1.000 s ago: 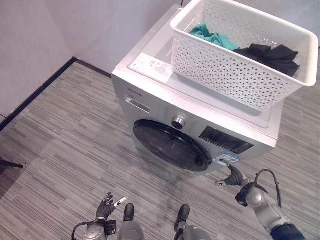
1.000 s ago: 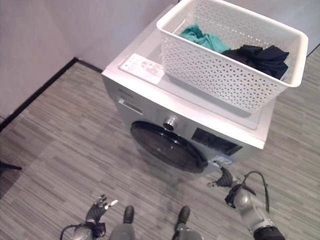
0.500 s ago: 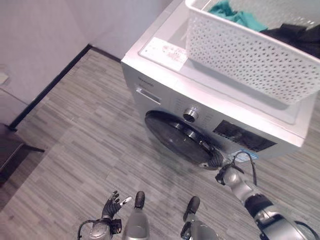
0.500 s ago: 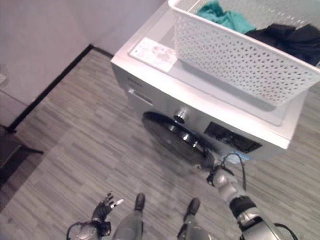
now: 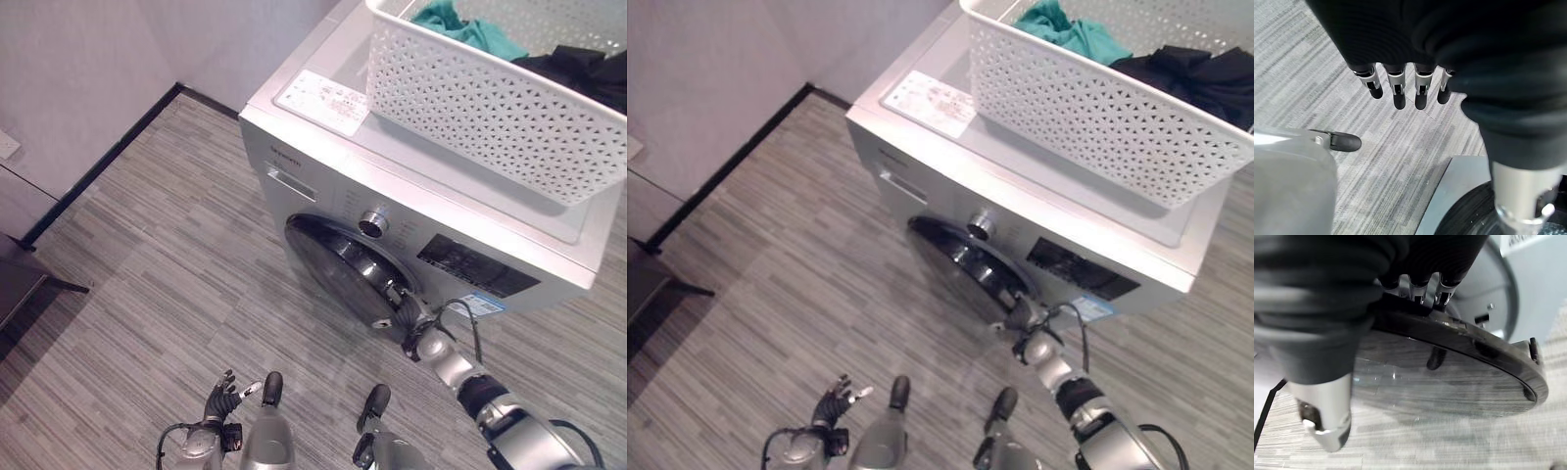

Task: Grab the laundry basket,head to the washer,open it,put in the laundry and shut it.

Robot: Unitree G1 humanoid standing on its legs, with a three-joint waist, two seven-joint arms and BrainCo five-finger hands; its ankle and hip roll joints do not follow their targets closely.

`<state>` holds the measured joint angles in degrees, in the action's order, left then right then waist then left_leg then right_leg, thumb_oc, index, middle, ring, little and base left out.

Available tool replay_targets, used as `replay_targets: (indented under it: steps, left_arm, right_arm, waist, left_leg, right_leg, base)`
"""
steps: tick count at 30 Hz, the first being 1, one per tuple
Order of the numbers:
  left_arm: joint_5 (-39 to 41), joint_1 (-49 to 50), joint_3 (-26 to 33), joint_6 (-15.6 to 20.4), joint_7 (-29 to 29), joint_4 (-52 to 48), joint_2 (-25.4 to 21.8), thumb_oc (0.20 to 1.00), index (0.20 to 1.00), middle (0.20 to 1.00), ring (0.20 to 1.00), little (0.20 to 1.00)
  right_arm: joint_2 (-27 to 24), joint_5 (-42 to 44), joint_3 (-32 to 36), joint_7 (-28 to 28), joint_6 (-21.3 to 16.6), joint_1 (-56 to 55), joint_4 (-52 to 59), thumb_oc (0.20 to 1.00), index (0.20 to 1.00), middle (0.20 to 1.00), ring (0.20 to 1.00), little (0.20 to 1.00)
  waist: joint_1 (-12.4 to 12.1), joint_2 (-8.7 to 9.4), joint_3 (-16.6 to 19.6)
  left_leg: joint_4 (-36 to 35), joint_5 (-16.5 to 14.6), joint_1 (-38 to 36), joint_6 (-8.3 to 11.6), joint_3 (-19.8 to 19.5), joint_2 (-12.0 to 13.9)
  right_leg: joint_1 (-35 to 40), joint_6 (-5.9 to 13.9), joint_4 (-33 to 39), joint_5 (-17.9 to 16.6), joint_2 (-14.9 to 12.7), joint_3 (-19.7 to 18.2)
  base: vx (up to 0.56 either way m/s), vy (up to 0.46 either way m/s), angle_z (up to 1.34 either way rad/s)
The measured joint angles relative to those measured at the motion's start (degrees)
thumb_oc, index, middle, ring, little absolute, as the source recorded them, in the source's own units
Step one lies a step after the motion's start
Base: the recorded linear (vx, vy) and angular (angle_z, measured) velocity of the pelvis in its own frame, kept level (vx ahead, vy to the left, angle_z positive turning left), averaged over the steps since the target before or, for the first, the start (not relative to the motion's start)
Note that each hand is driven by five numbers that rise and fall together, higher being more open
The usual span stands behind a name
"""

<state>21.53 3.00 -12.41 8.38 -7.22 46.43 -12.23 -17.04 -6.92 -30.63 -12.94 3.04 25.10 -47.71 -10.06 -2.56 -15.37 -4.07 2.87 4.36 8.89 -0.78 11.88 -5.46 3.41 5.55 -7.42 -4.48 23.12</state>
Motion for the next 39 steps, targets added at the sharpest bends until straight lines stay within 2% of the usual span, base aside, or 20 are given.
replay_targets:
  steps: [4,7,10,12,13,14,15,16,17,18,19,20,22,23,25,28,31,35,37,39]
  left_arm:
    - [0.59,-0.15,-0.27,-0.09,-1.87,0.51,1.33,1.0,1.0,1.0,1.0,1.0]
    - [0.94,-1.1,-1.56,-0.31,-4.06,3.5,2.57,1.0,1.0,1.0,1.0,1.0]
    - [1.09,-1.76,-1.45,-0.29,-5.32,4.3,3.99,1.0,1.0,1.0,1.0,1.0]
    - [1.08,-1.81,-2.43,-0.26,-5.5,4.26,4.93,1.0,1.0,1.0,1.0,1.0]
    - [1.03,-2.56,-3.63,-0.35,-5.44,4.31,4.73,1.0,1.0,1.0,1.0,1.0]
    - [0.87,-5.11,-5.08,-0.41,-5.03,4.39,3.06,1.0,1.0,1.0,1.0,1.0]
    - [0.5,-6.21,-5.44,-0.74,-4.79,5.64,3.04,1.0,1.0,1.0,1.0,1.0]
    - [0.27,-6.88,-6.39,-0.92,-4.68,7.65,3.49,1.0,1.0,1.0,1.0,1.0]
    - [-0.24,-6.81,-6.76,-0.8,-4.64,8.08,3.87,1.0,1.0,1.0,1.0,1.0]
    - [-0.39,-6.12,-6.81,-0.7,-4.57,8.01,3.71,1.0,1.0,1.0,1.0,1.0]
    - [-1.44,-5.52,-6.39,-0.96,-4.3,7.97,3.44,1.0,1.0,1.0,1.0,1.0]
    - [-1.95,-4.85,-6.64,-1.08,-3.93,7.89,3.66,1.0,1.0,1.0,1.0,1.0]
    - [-3.11,-5.37,-10.01,-1.1,-3.24,6.13,4.33,1.0,1.0,1.0,1.0,1.0]
    - [-5.96,-5.61,-13.64,-1.41,-2.93,2.19,3.17,1.0,1.0,1.0,1.0,1.0]
    - [-9.94,-3.72,-16.59,-1.22,-2.42,-3.69,-0.76,1.0,1.0,1.0,1.0,1.0]
    - [-12.83,-0.56,-15.78,-1.25,-0.63,-10.79,-6.56,1.0,1.0,1.0,1.0,1.0]
    - [-16.59,-0.86,-16.91,-0.8,0.21,-23.34,-11.83,1.0,1.0,1.0,1.0,1.0]
    - [-19.85,-0.8,-13.36,3.15,1.21,-45.57,-19.86,1.0,1.0,1.0,1.0,1.0]
    - [-19.01,-1.93,-13.18,4.09,2.19,-46.36,-18.64,1.0,1.0,1.0,1.0,1.0]
    - [-13.88,-2.11,-14.33,3.91,5.77,-46.2,-17.91,1.0,1.0,1.0,1.0,1.0]
  right_arm:
    - [3.56,3.84,-3.91,-0.21,-0.16,-0.08,-2.72,1.0,1.0,1.0,1.0,1.0]
    - [6.91,8.23,-7.74,-0.57,-1.13,-0.07,-4.41,1.0,1.0,1.0,1.0,1.0]
    - [7.62,11.98,-8.87,-0.57,-2.29,-0.16,-5.89,1.0,1.0,1.0,1.0,1.0]
    - [7.5,13.6,-8.87,-0.57,-3.21,-0.38,-8.12,1.0,1.0,1.0,1.0,1.0]
    - [7.45,14.8,-8.72,-0.78,-3.97,-0.45,-9.78,1.0,1.0,1.0,1.0,1.0]
    - [7.38,15.91,-7.51,-0.79,-4.08,0.14,-11.56,1.0,1.0,1.0,1.0,1.0]
    - [7.27,16.65,-6.9,-0.14,-3.89,0.34,-13.43,1.0,1.0,1.0,1.0,1.0]
    - [7.31,17.5,-6.96,0.9,-3.17,-0.1,-15.94,1.0,1.0,1.0,1.0,1.0]
    - [7.7,18.31,-7.11,0.94,-2.31,-1.52,-17.46,1.0,1.0,1.0,1.0,1.0]
    - [8.29,18.57,-7.17,1.25,-2.09,-1.87,-18.34,1.0,1.0,1.0,1.0,1.0]
    - [8.86,18.58,-7.31,2.57,-2.2,-2.33,-17.86,1.0,1.0,1.0,1.0,1.0]
    - [9.98,19.3,-7.19,3.8,-2.2,-3.87,-17.83,1.0,1.0,1.0,1.0,1.0]
    - [10.07,20.85,-5.99,4.65,-2.2,-6.1,-17.8,1.0,1.0,1.0,1.0,1.0]
    - [10.62,24.1,-1.67,5.34,-2.32,-7.88,-17.78,1.0,1.0,1.0,1.0,1.0]
    - [12.06,27.37,0.46,5.83,-2.5,-8.79,-17.73,1.0,1.0,1.0,1.0,1.0]
    - [13.54,32.22,9.15,6.79,-4.76,-5.76,-16.96,1.0,1.0,1.0,1.0,1.0]
    - [10.79,32.96,8.54,6.67,-5.34,-5.13,-16.97,1.0,1.0,1.0,1.0,1.0]
    - [7.47,28.13,9.26,6.72,-6.42,-10.77,-19.03,1.0,1.0,1.0,1.0,1.0]
    - [6.24,26.38,9.34,6.77,-6.36,-14.24,-20.85,1.0,1.0,1.0,1.0,1.0]
    - [5.39,23.76,10.71,6.93,-6.08,-17.24,-21.86,1.0,1.0,1.0,1.0,1.0]
  waist:
    - [-0.58,0.61,0.42]
    - [-1.82,0.94,0.76]
    - [-2.3,-0.52,1.48]
    - [-2.42,-1.82,2.32]
    - [-2.14,-2.19,2.6]
    - [-1.85,1.1,2.58]
    - [-1.89,1.12,2.58]
    - [-1.51,0.06,2.98]
    - [-1.54,-0.81,4.65]
    - [-1.52,-1.87,5.94]
    - [-0.87,-3.17,6.72]
    - [0.01,-4.35,8.29]
    - [0.69,-5.73,10.15]
    - [-0.24,-4.38,9.83]
    - [-2.11,-1.42,10.58]
    - [-4.49,-2.29,10.03]
    - [-5.8,-3.51,8.88]
    - [-4.67,-0.36,6.4]
    - [-3.57,0.24,6.19]
    - [-0.76,0.58,6.38]
  left_leg:
    - [0.07,-0.17,-1.23,1.03,-0.09,1.79]
    - [0.4,0.23,-0.89,2.09,-0.52,4.31]
    - [1.79,-0.09,2.02,1.77,-4.12,5.62]
    - [3.7,-1.01,4.81,-1.2,-5.18,5.89]
    - [4.23,-4.58,6.59,-5.82,-2.64,6.34]
    - [10.64,-4.83,8.8,-2.94,4.2,3.98]
    - [20.95,-5.29,10.25,-3.08,6.77,2.89]
    - [30.93,-5.51,10.69,-2.46,8.04,1.53]
    - [35.97,-6.15,9.39,-1.12,7.4,0.65]
    - [35.78,-6.62,7.18,-0.6,7.2,0.8]
    - [31.5,-8.68,2.68,1.09,7.61,1.76]
    - [21.57,-9.69,-3.26,0.88,7.96,2.55]
    - [5.14,-7.14,-9.77,-0.75,9.1,2.53]
    - [1.71,-6.85,-10.23,0.05,8.78,0.65]
    - [3.29,-7.42,-8.75,-1.8,6.29,-3.99]
    - [4.1,-8.0,-7.1,-2.8,5.65,-7.77]
    - [5.82,-7.69,-4.26,-3.19,2.63,-7.92]
    - [5.62,-7.42,-5.69,-2.73,2.92,-6.63]
    - [5.57,-7.42,-6.42,-2.72,2.94,-6.24]
    - [5.5,-7.41,-6.65,-2.53,3.07,-5.43]
  right_leg:
    - [1.48,-0.69,0.01,0.81,1.54,-0.35]
    - [1.47,-1.71,-0.45,0.92,4.28,-0.4]
    - [1.45,-2.62,-0.53,1.46,6.43,-0.24]
    - [1.51,-3.94,-0.55,2.12,7.36,0.15]
    - [1.62,-5.54,-0.54,2.83,7.39,1.06]
    - [1.11,-7.65,-0.08,2.08,2.03,4.81]
    - [1.99,-8.87,-0.01,1.36,-0.59,7.6]
    - [3.79,-8.36,-0.01,1.93,-2.62,9.5]
    - [4.71,-7.48,0.0,2.64,-3.89,10.67]
    - [4.76,-6.62,-0.01,2.96,-4.08,11.13]
    - [5.27,-5.58,-0.01,2.47,-4.19,13.77]
    - [5.52,-4.54,-0.02,2.01,-3.71,14.59]
    - [4.65,-2.16,-0.51,0.31,-3.47,14.49]
    - [4.37,-1.68,-1.7,-0.43,-5.47,14.51]
    - [4.52,-0.15,-1.38,-1.75,-9.22,12.77]
    - [4.53,2.83,-0.59,-4.69,-13.04,12.61]
    - [4.7,3.17,-0.59,-4.93,-13.38,15.26]
    - [5.98,3.45,-0.58,-4.18,-12.05,14.85]
    - [6.67,3.55,-0.57,-3.84,-11.66,14.69]
    - [6.79,3.35,-0.56,-3.24,-10.85,14.56]
  base:
    - [-0.05,-0.124,-0.08]
    - [-0.13,-0.188,-0.02]
    - [-0.07,-0.1,0.42]
    - [-0.1,-0.087,0.86]
    - [-0.15,-0.054,1.83]
    - [-0.06,-0.022,1.8]
    - [-0.03,0.017,1.73]
    - [0.11,0.126,1.08]
    - [0.17,0.187,0.9]
    - [0.19,0.213,0.59]
    - [0.16,0.203,0.58]
    - [0.12,0.266,0.81]
    - [0.08,0.251,1.06]
    - [0.02,0.227,1.04]
    - [-0.01,0.258,0.78]
    - [-0.06,0.194,0.29]
    - [-0.02,0.02,0.52]
    - [0.02,-0.054,-0.02]
    - [0.06,-0.079,-0.02]
    - [0.08,-0.102,-0.11]
